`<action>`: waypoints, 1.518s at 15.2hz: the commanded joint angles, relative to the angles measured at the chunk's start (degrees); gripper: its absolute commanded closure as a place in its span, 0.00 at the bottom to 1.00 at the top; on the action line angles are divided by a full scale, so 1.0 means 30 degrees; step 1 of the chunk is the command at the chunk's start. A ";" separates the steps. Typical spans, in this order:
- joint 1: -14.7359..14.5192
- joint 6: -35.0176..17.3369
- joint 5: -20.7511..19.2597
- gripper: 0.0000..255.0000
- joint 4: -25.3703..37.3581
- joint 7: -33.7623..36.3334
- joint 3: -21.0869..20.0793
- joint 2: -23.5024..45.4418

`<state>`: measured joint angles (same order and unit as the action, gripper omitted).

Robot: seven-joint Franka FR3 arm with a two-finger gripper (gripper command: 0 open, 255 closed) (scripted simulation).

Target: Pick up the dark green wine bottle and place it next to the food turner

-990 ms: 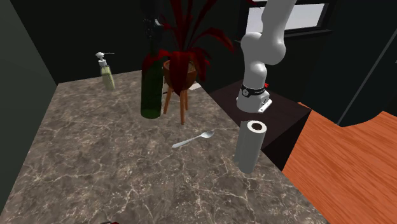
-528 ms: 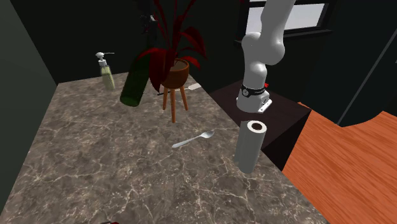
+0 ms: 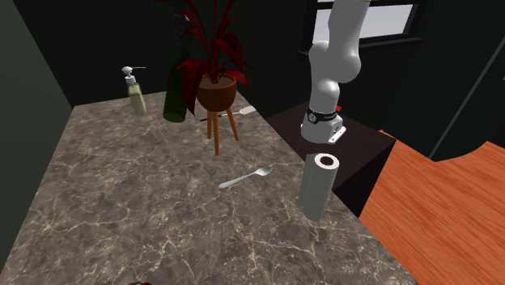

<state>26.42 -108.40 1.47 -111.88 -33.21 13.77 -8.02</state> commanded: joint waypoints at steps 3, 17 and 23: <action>0.0263 -0.0817 0.0103 1.00 -0.0420 -0.0748 0.0395 0.0422; 0.0276 -0.3527 0.0294 1.00 -0.2644 -0.0999 0.0460 0.0933; 0.0276 -0.3526 0.0294 0.00 -0.2643 -0.0999 0.0461 0.0932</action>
<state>27.25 -118.97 2.35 -119.81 -36.21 15.15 -5.22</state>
